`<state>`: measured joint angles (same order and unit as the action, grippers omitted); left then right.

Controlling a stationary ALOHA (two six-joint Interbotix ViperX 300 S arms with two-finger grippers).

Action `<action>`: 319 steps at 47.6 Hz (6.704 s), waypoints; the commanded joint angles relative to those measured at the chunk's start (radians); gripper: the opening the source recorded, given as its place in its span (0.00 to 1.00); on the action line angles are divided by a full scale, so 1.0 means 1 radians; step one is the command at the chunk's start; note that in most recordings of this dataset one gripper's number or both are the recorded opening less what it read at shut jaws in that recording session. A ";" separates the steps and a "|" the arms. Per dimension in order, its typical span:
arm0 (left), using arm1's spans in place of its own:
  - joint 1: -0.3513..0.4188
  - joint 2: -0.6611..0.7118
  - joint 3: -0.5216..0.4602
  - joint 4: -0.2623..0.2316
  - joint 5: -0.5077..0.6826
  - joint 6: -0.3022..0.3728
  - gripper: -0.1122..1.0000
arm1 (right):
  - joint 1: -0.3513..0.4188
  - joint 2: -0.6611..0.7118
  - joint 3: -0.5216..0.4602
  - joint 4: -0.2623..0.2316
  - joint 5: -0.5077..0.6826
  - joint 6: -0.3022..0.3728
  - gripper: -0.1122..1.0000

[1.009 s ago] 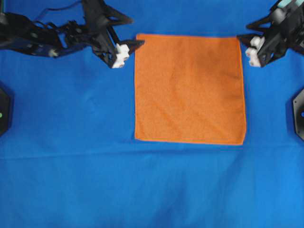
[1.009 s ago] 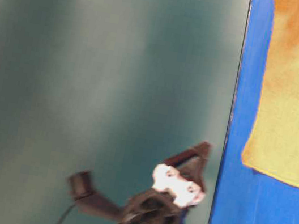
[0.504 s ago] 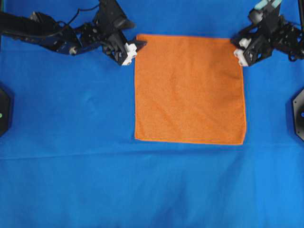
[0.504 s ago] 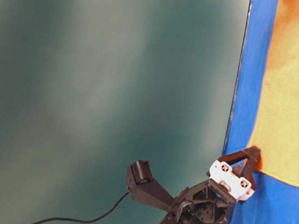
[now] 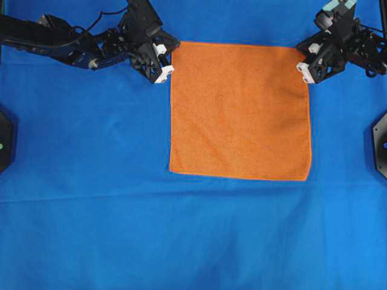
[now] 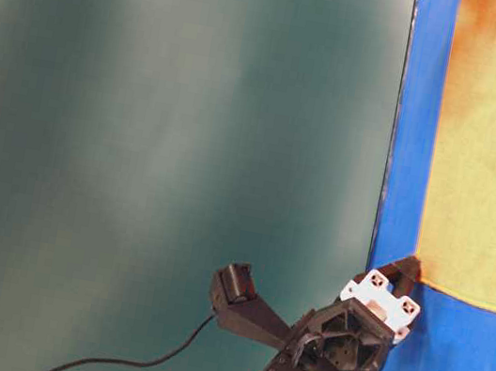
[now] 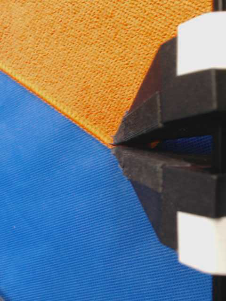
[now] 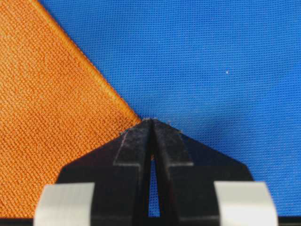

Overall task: Fold the orange towel.
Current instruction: 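Move both grippers to the towel's far corners and grasp them, then pull the far corners toward the near edge, folding the towel in half, then release the corners and regrasp the folded towel's left and right ends, then lift the towel and swing the right gripper up, rotating it vertical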

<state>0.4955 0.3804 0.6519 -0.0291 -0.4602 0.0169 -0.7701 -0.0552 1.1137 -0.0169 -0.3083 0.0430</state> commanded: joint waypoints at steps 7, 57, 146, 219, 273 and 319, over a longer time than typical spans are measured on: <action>-0.018 -0.043 -0.006 0.002 0.006 -0.002 0.12 | 0.000 -0.028 -0.014 0.000 -0.002 0.005 0.10; -0.232 -0.310 0.077 0.002 0.229 -0.012 0.12 | 0.276 -0.411 0.107 0.020 0.209 0.107 0.10; -0.443 -0.393 0.075 0.002 0.360 -0.066 0.66 | 0.790 -0.551 0.077 -0.120 0.525 0.491 0.63; -0.377 -0.156 0.014 0.002 0.411 0.031 0.13 | 0.537 -0.278 0.077 -0.247 0.457 0.486 0.13; -0.380 -0.488 -0.031 0.002 0.571 0.012 0.12 | 0.588 -0.865 0.002 -0.247 0.785 0.483 0.13; -0.629 -0.187 -0.377 0.002 0.367 0.014 0.12 | 0.247 -0.253 -0.324 -0.476 0.426 0.483 0.13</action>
<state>-0.1120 0.1948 0.3283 -0.0291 -0.0874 0.0291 -0.5093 -0.3451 0.8529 -0.4786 0.1304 0.5292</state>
